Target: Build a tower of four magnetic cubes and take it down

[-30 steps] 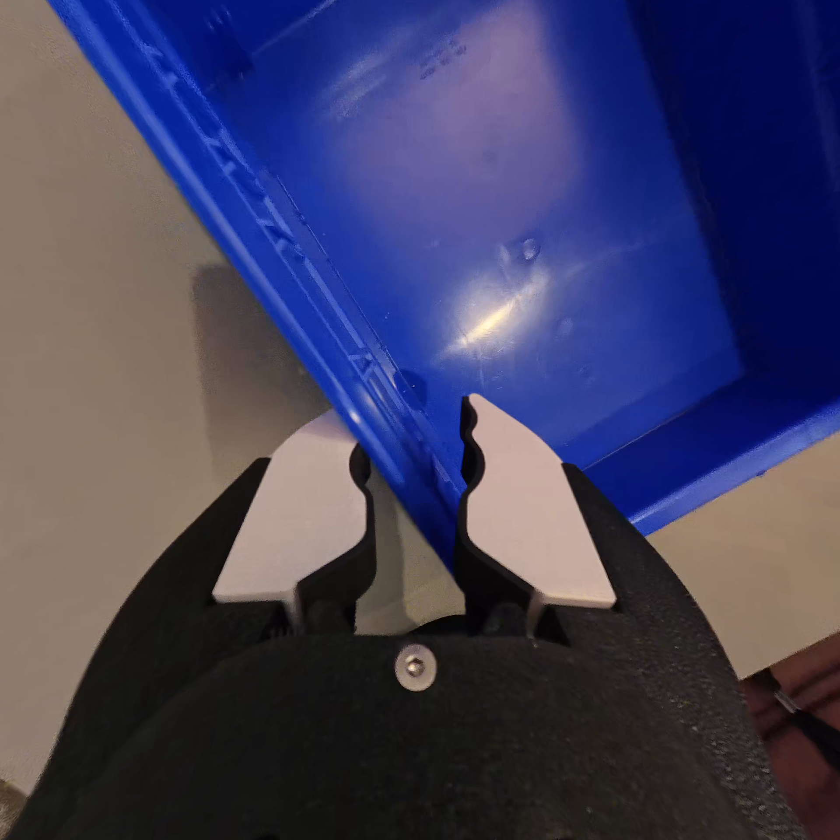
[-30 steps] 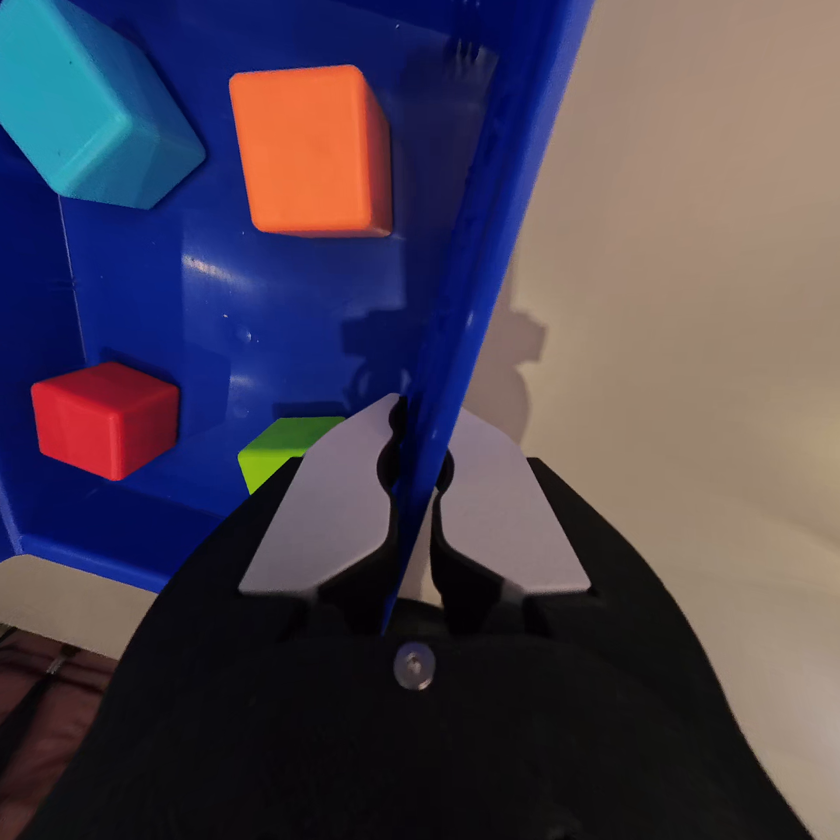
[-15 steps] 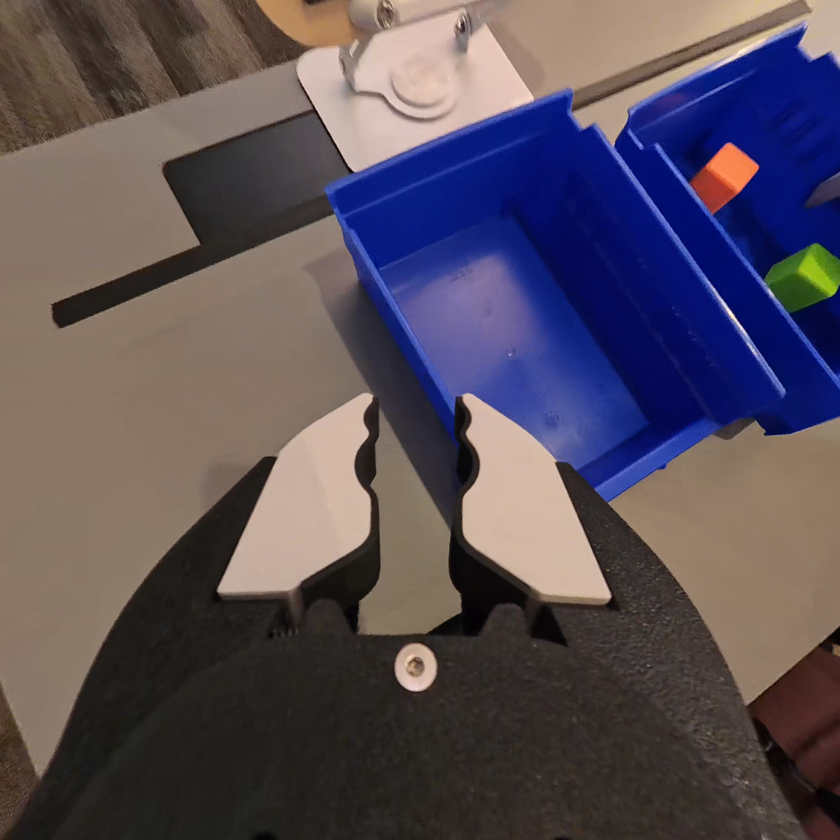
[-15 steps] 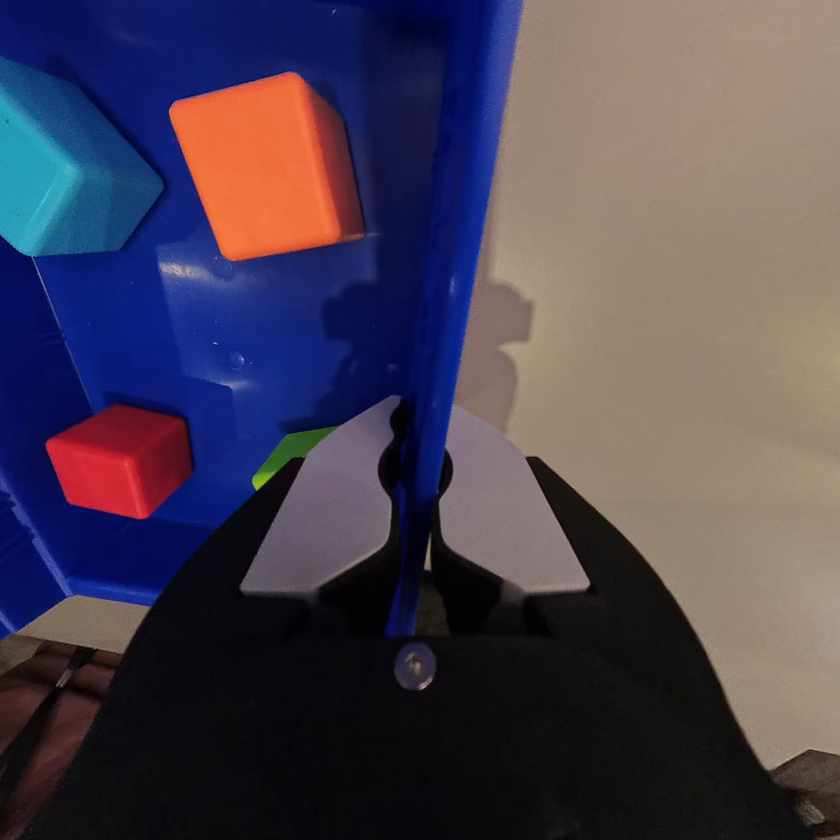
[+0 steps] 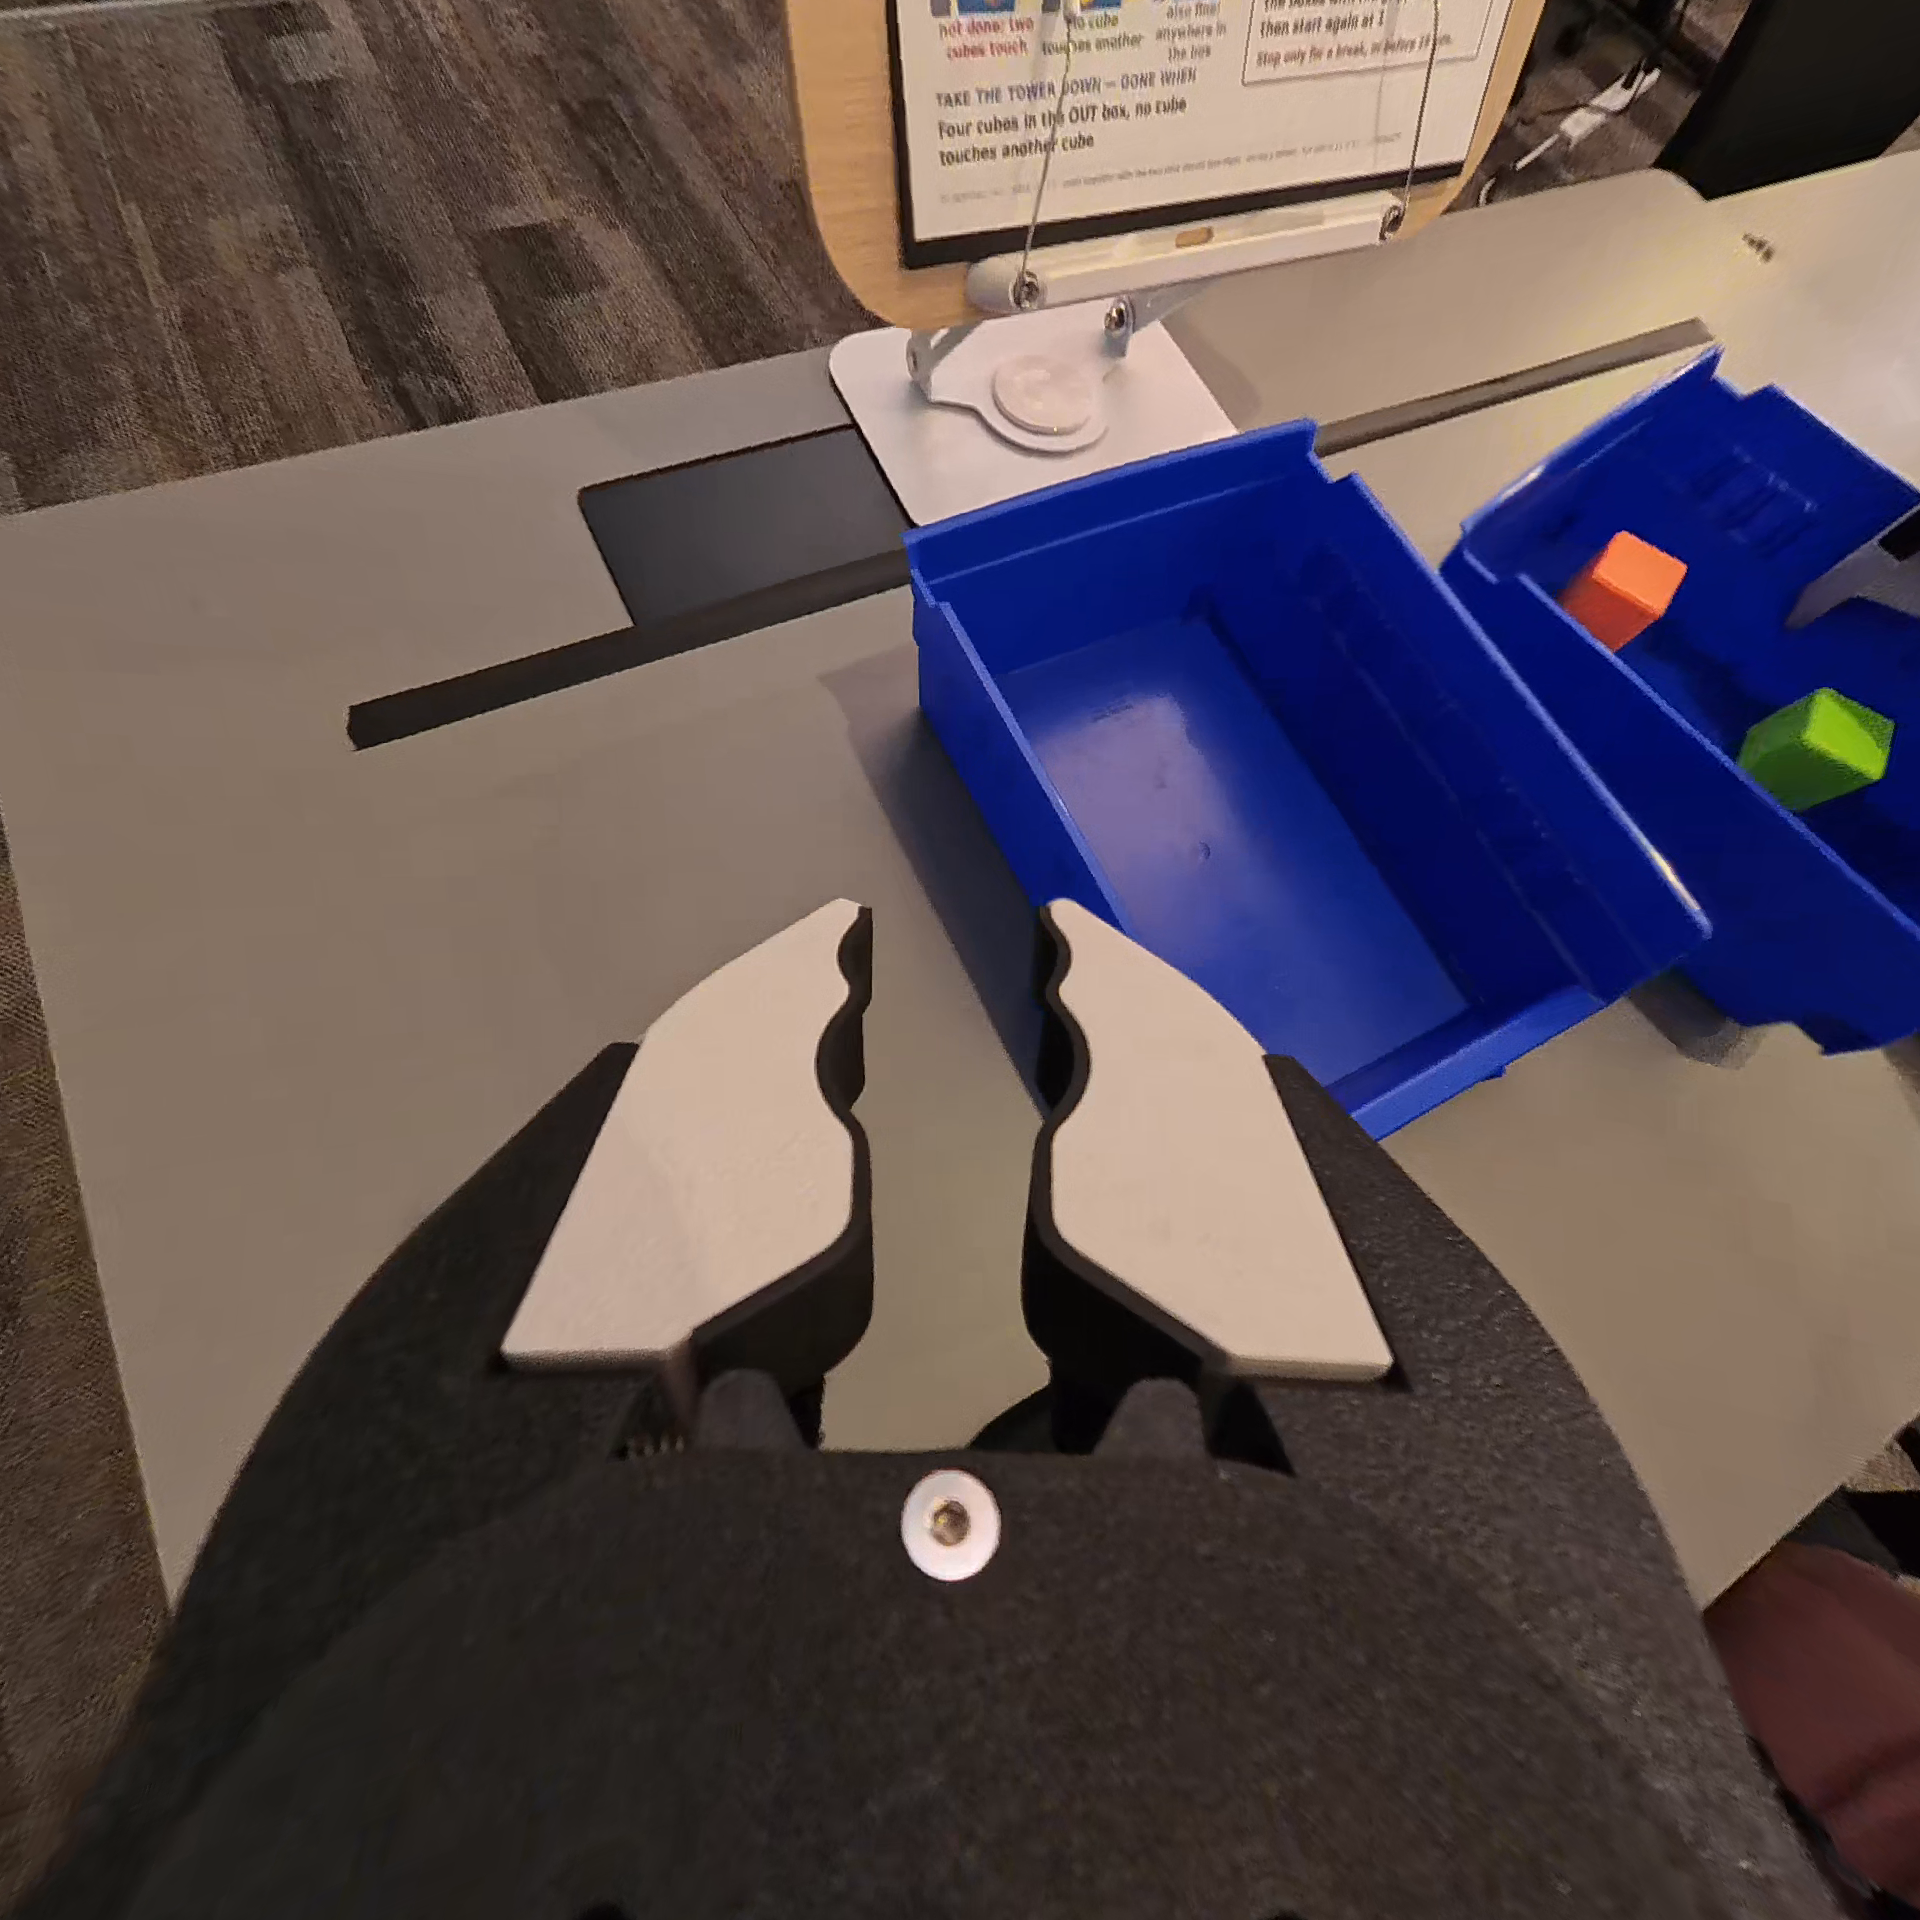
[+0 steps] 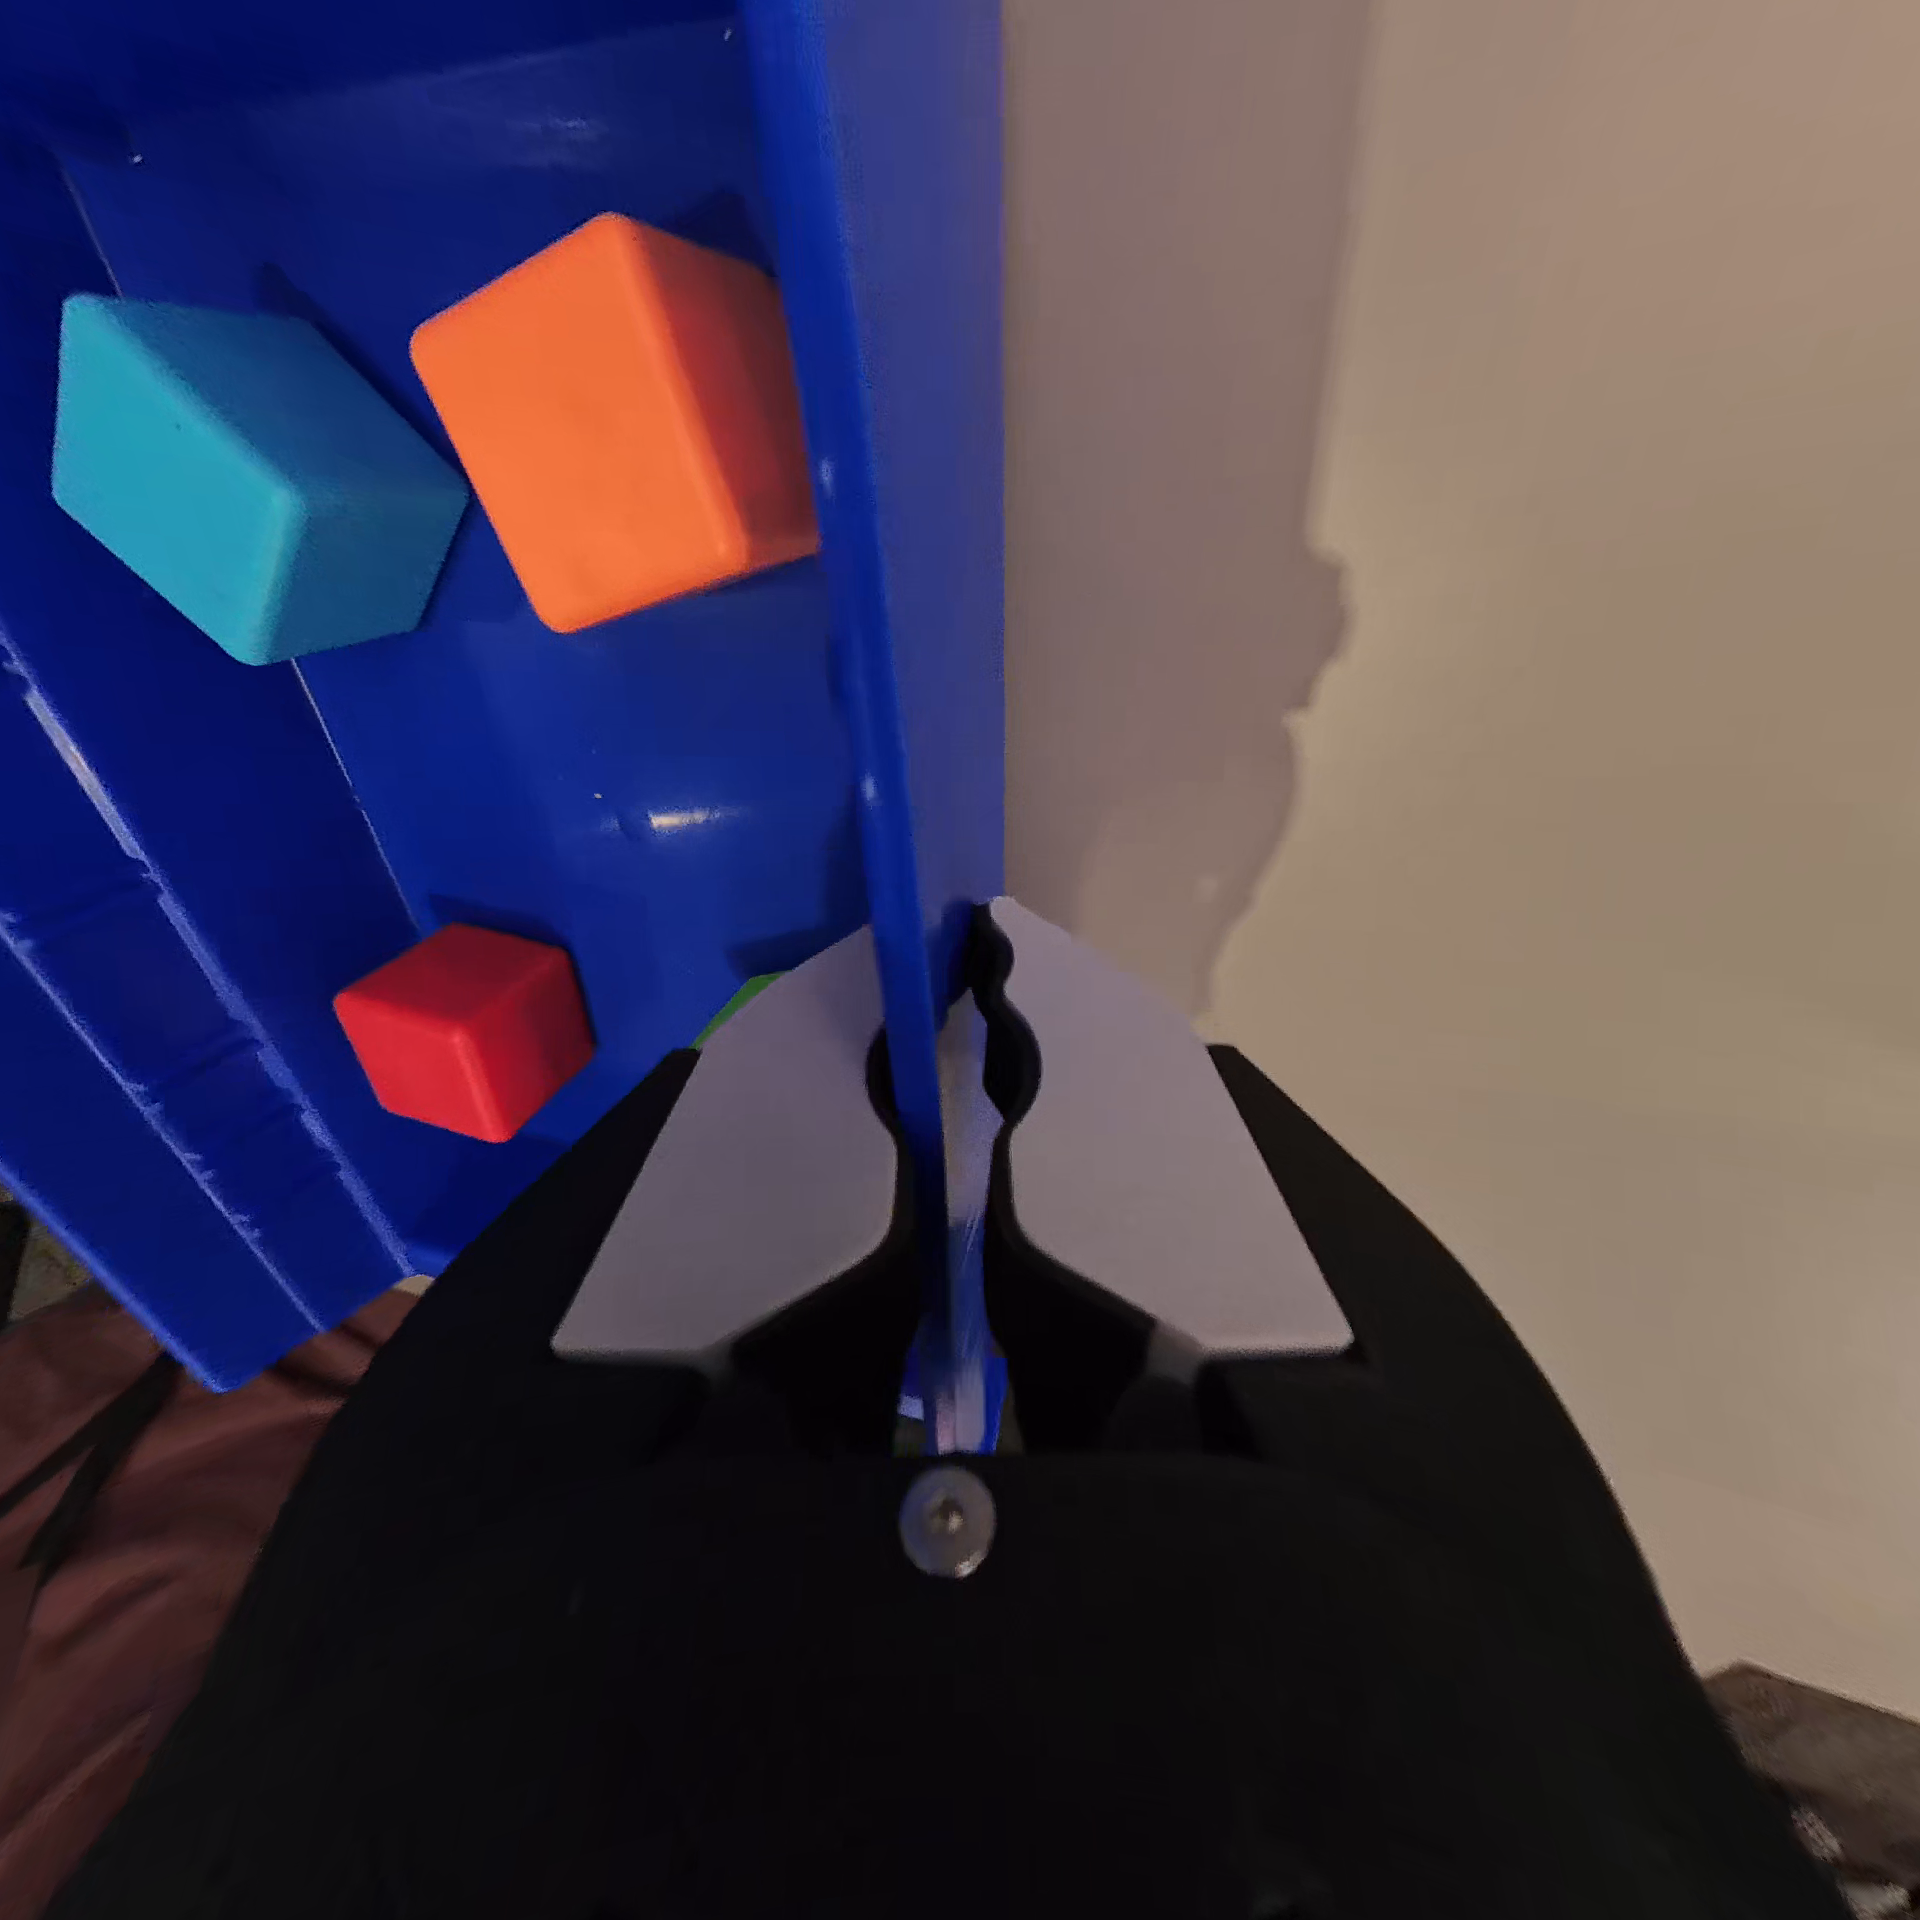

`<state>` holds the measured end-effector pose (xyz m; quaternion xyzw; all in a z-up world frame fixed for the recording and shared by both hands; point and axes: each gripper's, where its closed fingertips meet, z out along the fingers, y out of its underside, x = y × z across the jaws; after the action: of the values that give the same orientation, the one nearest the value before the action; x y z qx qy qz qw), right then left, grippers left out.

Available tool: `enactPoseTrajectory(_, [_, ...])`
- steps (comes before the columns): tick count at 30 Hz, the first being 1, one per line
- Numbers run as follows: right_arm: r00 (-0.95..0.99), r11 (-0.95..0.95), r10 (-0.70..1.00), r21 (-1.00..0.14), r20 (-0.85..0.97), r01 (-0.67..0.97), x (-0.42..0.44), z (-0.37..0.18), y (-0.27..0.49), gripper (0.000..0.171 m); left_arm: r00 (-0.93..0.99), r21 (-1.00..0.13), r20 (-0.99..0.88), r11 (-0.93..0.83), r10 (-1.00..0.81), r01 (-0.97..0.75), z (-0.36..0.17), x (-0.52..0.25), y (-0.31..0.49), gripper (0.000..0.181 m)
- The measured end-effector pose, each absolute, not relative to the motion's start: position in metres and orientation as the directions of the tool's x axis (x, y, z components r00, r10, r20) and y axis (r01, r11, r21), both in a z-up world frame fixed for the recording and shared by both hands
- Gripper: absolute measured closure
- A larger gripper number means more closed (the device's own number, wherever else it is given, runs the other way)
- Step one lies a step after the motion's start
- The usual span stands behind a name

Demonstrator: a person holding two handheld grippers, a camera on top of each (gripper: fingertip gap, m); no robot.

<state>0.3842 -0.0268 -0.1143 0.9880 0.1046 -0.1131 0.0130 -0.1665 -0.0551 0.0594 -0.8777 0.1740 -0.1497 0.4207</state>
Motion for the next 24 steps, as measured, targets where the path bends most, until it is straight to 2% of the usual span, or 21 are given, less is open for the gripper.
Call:
enactPoseTrajectory(5, [0.959,-0.969,0.227,0.056,-0.172,0.239,0.397,-0.079,-0.038,0.162,0.899,-0.811,0.151,-0.572,-0.41,-0.125,0.068,-0.184,-0.061,0.153])
enactPoseTrajectory(12, [0.961,-0.964,0.265,0.006,-0.081,0.266,0.37,0.022,-0.023,0.162,0.908,-0.823,0.212,-0.567,-0.362,-0.033,0.073,-0.209,-0.062,0.154])
enactPoseTrajectory(18, [0.908,-0.913,0.407,-0.049,-0.103,0.404,0.245,0.079,0.006,0.162,0.946,-0.827,0.198,-0.563,-0.259,0.019,0.071,-0.245,-0.064,0.153])
enactPoseTrajectory(24, [0.783,-0.811,0.582,-0.08,-0.22,0.58,0.064,0.072,0.025,0.162,0.968,-0.826,0.241,-0.538,-0.073,0.165,0.069,-0.308,-0.079,0.153])
